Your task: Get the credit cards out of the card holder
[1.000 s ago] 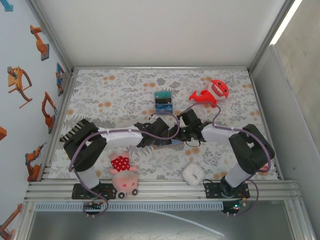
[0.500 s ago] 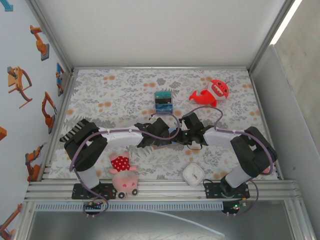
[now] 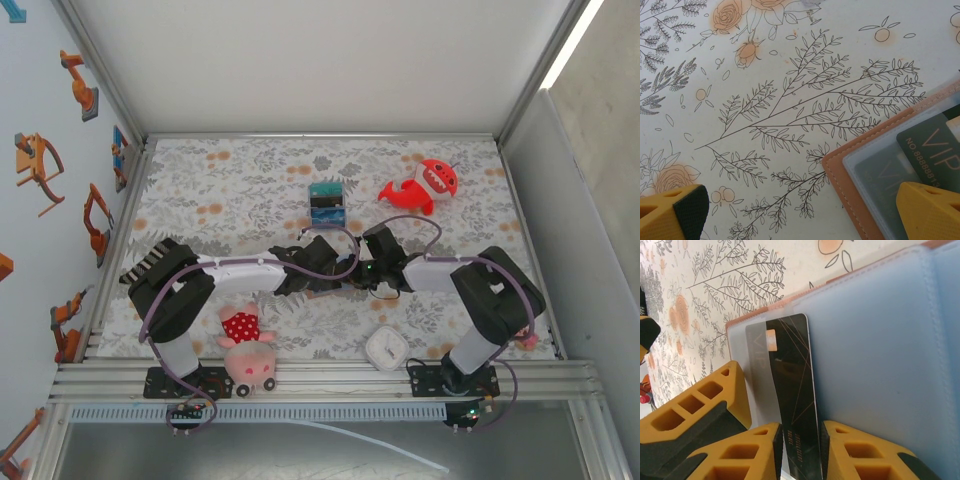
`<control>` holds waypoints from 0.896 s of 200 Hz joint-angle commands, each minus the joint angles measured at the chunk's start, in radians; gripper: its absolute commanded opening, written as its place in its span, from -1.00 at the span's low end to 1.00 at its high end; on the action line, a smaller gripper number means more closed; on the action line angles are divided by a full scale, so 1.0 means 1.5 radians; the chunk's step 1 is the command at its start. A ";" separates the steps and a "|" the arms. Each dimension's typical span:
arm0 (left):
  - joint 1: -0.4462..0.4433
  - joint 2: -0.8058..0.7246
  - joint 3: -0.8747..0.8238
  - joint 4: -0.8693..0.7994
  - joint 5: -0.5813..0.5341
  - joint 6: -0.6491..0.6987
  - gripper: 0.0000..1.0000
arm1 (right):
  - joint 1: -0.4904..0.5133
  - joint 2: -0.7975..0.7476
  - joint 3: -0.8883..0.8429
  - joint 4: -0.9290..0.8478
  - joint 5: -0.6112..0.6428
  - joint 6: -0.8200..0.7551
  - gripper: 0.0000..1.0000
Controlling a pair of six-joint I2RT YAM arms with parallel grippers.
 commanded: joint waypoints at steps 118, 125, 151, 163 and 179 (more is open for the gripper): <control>-0.002 0.009 -0.012 -0.024 0.007 -0.008 0.94 | -0.005 0.067 -0.022 0.129 -0.032 0.043 -0.63; -0.002 0.009 -0.013 -0.023 0.007 -0.008 0.94 | -0.005 0.068 -0.024 0.137 -0.032 0.045 -0.70; -0.002 0.006 -0.016 -0.024 0.004 -0.008 0.94 | -0.008 0.059 -0.033 0.151 -0.024 0.050 -0.90; -0.002 0.005 -0.017 -0.024 0.004 -0.008 0.94 | -0.010 0.047 -0.039 0.150 -0.018 0.047 -0.97; -0.001 0.004 -0.018 -0.026 0.002 -0.009 0.94 | -0.016 0.031 -0.047 0.151 -0.010 0.045 -1.00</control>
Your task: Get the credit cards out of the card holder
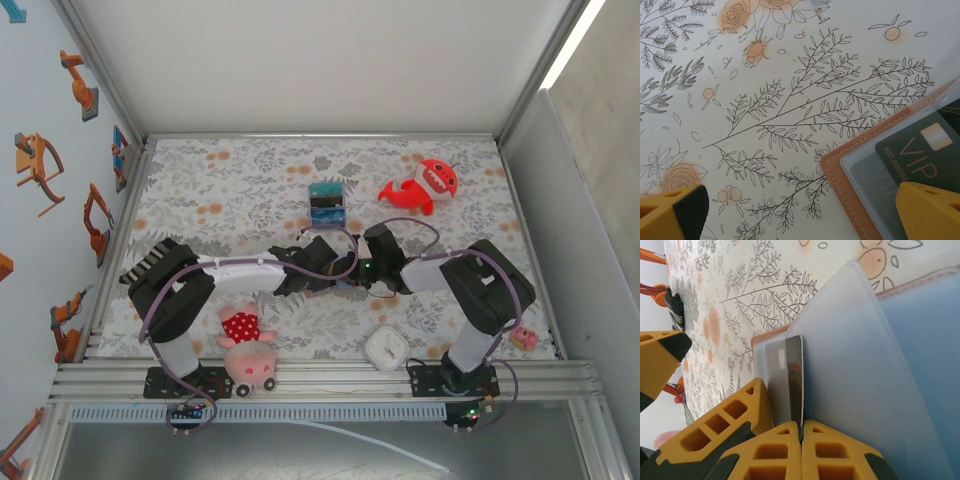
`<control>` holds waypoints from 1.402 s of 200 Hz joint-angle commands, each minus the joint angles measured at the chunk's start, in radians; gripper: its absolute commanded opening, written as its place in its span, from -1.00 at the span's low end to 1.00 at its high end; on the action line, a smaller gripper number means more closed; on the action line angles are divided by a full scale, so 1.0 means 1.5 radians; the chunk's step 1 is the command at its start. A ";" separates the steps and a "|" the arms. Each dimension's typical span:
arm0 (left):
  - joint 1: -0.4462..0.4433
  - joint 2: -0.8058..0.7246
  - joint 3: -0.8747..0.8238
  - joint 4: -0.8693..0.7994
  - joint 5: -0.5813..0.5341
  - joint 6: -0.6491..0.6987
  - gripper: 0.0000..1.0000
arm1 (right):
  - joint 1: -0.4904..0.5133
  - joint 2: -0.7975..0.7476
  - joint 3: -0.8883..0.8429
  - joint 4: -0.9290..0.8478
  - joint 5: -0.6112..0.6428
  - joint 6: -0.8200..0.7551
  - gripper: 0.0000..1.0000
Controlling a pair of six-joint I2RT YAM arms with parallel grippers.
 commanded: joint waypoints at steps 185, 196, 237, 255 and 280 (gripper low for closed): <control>0.008 -0.110 0.002 -0.030 -0.010 0.004 0.94 | -0.029 -0.283 -0.024 -0.222 0.132 -0.176 -1.00; 0.011 -0.129 -0.002 -0.025 -0.007 0.005 0.94 | -0.029 -0.305 -0.024 -0.234 0.131 -0.194 -1.00; 0.034 -0.226 -0.043 0.045 0.072 0.064 0.94 | -0.026 -0.356 0.010 -0.311 0.084 -0.282 -1.00; 0.057 -0.269 -0.064 0.091 0.142 0.106 0.94 | -0.017 -0.367 0.033 -0.350 0.067 -0.325 -1.00; 0.094 -0.312 -0.075 0.131 0.287 0.162 0.94 | 0.000 -0.375 0.068 -0.395 0.043 -0.382 -1.00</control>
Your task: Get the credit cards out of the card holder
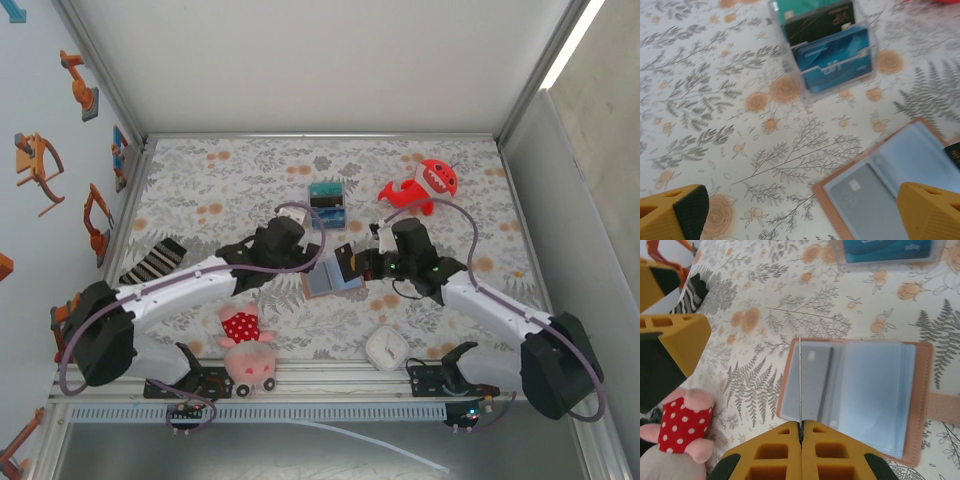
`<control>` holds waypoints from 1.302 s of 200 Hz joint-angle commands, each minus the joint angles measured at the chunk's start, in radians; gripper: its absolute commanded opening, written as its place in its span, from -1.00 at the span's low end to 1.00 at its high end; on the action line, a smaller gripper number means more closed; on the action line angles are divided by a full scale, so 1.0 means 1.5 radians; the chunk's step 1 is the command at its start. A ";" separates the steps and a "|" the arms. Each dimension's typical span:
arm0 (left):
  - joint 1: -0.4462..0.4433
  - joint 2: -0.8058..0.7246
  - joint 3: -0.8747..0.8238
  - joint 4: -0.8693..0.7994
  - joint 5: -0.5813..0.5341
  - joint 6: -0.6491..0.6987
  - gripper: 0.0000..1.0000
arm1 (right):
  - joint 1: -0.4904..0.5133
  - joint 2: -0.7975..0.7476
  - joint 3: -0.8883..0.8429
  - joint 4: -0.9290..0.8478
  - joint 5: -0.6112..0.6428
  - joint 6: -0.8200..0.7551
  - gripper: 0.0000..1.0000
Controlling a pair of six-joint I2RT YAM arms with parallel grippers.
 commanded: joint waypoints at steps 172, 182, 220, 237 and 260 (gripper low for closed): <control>0.115 -0.068 -0.020 0.047 0.662 0.213 0.21 | 0.033 -0.011 0.163 -0.157 -0.236 -0.294 -1.00; 0.115 -0.062 -0.017 0.042 0.676 0.218 0.08 | 0.033 -0.011 0.166 -0.162 -0.236 -0.301 -1.00; 0.115 -0.053 -0.014 0.042 0.699 0.221 -0.63 | 0.033 -0.014 0.169 -0.164 -0.240 -0.310 -1.00; 0.115 -0.052 -0.015 0.045 0.704 0.221 -0.87 | 0.033 -0.014 0.167 -0.159 -0.242 -0.308 -1.00; 0.115 -0.056 -0.015 0.052 0.705 0.219 -1.00 | 0.033 -0.015 0.163 -0.155 -0.230 -0.307 -1.00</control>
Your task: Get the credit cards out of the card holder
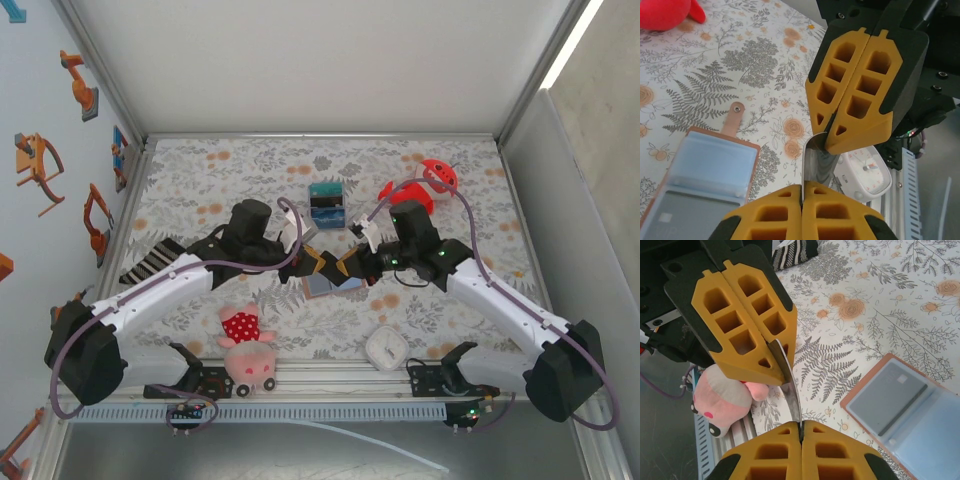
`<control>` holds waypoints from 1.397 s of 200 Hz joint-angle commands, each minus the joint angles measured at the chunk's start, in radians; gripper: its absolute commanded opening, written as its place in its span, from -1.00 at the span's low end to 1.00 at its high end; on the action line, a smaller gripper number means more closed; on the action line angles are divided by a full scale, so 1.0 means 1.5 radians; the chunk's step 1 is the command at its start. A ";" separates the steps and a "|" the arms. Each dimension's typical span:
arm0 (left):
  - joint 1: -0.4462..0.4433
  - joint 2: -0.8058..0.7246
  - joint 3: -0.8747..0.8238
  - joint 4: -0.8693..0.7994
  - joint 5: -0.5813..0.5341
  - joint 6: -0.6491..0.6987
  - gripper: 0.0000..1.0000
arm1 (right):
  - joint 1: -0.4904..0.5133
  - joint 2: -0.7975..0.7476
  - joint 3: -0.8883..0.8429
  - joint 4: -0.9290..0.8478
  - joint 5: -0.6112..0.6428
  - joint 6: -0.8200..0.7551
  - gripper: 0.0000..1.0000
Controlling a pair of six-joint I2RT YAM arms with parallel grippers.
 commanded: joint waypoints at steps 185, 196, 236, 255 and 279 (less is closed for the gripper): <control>0.047 -0.256 -0.201 0.315 -0.200 -0.329 -1.00 | 0.004 -0.112 -0.120 0.295 0.128 0.289 0.15; 0.047 -0.252 -0.208 0.344 -0.199 -0.358 -1.00 | 0.003 -0.106 -0.134 0.354 0.119 0.316 0.32; 0.047 -0.223 -0.220 0.448 -0.157 -0.438 -1.00 | 0.004 -0.062 -0.148 0.515 0.061 0.376 0.32; 0.048 -0.208 -0.216 0.468 -0.132 -0.455 -1.00 | 0.004 -0.039 -0.134 0.540 0.031 0.377 0.31; 0.047 -0.197 -0.219 0.498 -0.108 -0.476 -1.00 | 0.004 -0.021 -0.119 0.560 0.002 0.377 0.23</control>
